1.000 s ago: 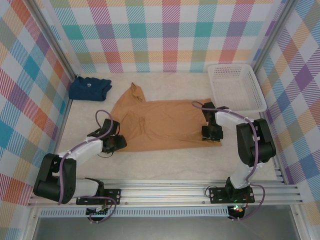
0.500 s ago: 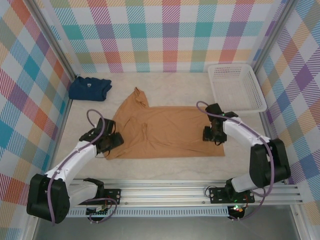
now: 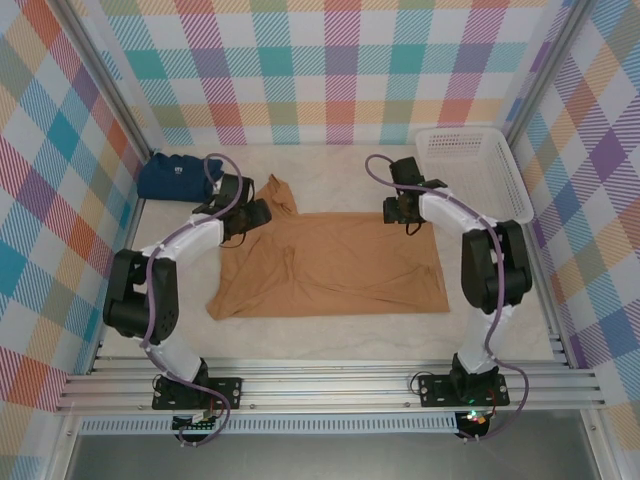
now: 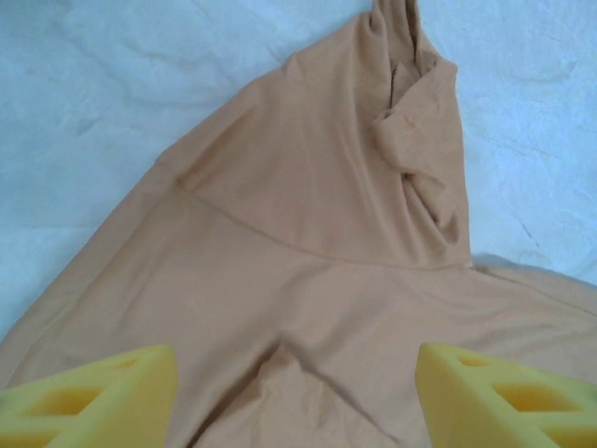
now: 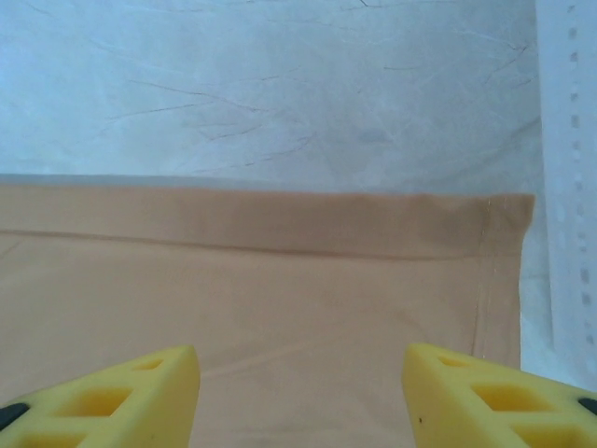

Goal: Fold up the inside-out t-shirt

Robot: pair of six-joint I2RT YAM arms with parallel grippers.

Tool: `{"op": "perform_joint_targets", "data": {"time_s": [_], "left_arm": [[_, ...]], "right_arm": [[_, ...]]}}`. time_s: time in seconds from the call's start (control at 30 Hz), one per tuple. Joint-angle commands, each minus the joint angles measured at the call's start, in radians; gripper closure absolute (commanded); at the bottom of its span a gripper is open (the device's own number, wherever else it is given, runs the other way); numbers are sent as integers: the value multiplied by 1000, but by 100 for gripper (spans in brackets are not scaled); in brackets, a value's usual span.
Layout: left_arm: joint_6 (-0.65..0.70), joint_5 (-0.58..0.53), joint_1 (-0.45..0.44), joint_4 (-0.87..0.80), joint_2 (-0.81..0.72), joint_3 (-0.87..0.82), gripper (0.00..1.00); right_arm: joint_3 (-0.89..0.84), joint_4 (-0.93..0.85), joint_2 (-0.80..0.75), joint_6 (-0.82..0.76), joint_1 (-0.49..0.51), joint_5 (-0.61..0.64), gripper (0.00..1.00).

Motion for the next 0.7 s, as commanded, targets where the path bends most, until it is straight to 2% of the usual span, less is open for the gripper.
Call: {"op": "perform_joint_targets", "data": {"time_s": [0.0, 0.23, 0.43, 0.67], "left_arm": [[63, -8, 7, 9, 54, 67, 32], [149, 36, 6, -16, 253, 267, 32], [181, 47, 7, -121, 416, 473, 32], [181, 54, 6, -159, 479, 566, 32]], "right_arm": [[58, -47, 44, -65, -28, 55, 41], [78, -62, 96, -100, -78, 46, 40], [79, -60, 99, -102, -129, 27, 40], [155, -82, 176, -44, -133, 13, 40]]}}
